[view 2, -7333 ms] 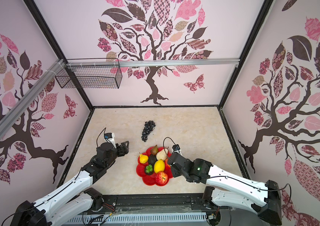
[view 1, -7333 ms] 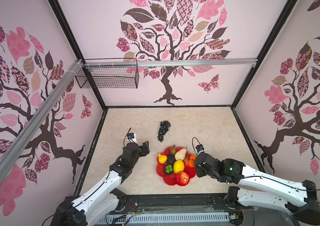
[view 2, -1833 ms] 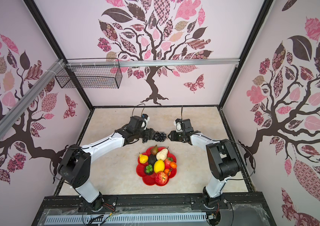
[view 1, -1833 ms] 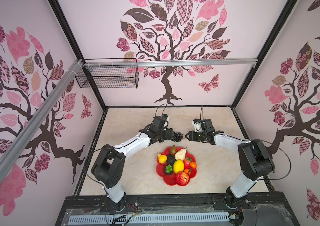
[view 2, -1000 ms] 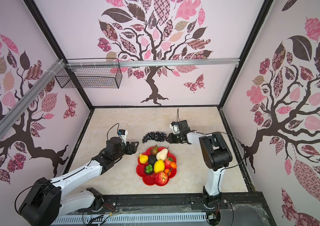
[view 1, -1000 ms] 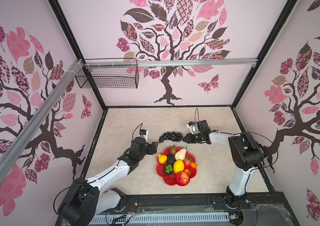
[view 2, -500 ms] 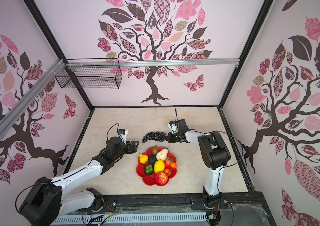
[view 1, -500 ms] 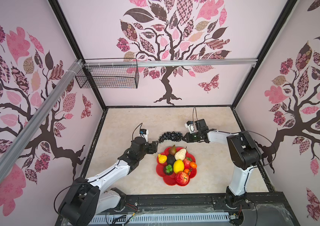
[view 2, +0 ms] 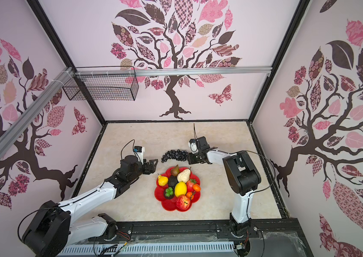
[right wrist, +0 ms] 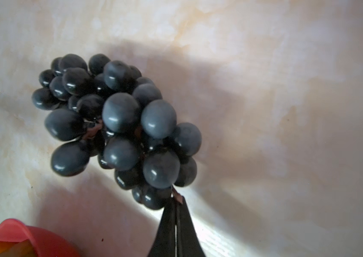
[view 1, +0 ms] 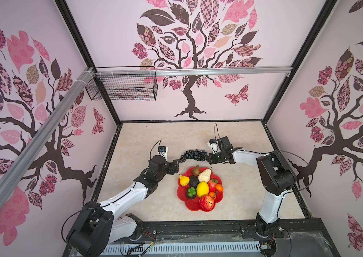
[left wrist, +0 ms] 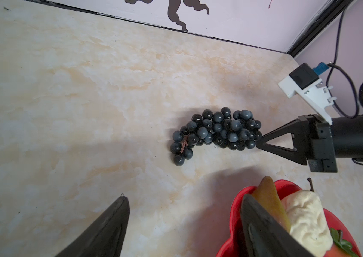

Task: Arrange fruit in a fruit bowl
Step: Pick up the fruits from the top-center of the table.

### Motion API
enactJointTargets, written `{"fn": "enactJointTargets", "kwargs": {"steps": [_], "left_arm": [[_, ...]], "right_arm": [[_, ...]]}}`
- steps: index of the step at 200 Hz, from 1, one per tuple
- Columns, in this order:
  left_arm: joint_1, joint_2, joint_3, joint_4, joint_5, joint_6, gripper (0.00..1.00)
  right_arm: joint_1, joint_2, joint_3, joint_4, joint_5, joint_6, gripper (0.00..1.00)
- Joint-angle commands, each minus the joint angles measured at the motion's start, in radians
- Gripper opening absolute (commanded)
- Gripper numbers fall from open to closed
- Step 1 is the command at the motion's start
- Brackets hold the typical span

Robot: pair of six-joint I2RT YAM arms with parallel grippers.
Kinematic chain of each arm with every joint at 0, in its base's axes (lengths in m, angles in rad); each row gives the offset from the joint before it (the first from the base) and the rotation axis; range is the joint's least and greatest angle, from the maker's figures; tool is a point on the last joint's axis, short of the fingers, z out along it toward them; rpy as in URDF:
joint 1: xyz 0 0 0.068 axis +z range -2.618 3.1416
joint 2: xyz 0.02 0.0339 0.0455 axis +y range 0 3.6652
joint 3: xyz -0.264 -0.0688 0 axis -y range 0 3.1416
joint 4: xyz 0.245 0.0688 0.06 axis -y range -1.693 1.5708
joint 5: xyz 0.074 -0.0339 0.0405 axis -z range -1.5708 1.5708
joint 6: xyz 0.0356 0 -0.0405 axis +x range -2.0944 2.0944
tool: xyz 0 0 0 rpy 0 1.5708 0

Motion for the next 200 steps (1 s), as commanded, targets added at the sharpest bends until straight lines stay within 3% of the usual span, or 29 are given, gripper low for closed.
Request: {"fn": "enactJointTargets", "kwargs": {"steps": [1, 100, 156, 200], "left_arm": [[-0.001, -0.022, -0.032, 0.01, -0.039, 0.007, 0.82], [0.002, -0.097, -0.068, 0.012, -0.096, 0.005, 0.89], [0.002, -0.247, -0.144, 0.044, -0.152, 0.0, 0.93], [0.003, -0.248, -0.145, 0.046, -0.148, -0.001, 0.98]], "right_arm": [[0.018, -0.087, 0.04, -0.043, 0.063, -0.025, 0.0], [0.094, -0.166, 0.193, -0.164, 0.171, -0.062, 0.0], [0.125, -0.222, 0.273, -0.198, 0.201, -0.084, 0.0], [0.126, -0.232, 0.375, -0.279, 0.212, -0.087, 0.0]]}}
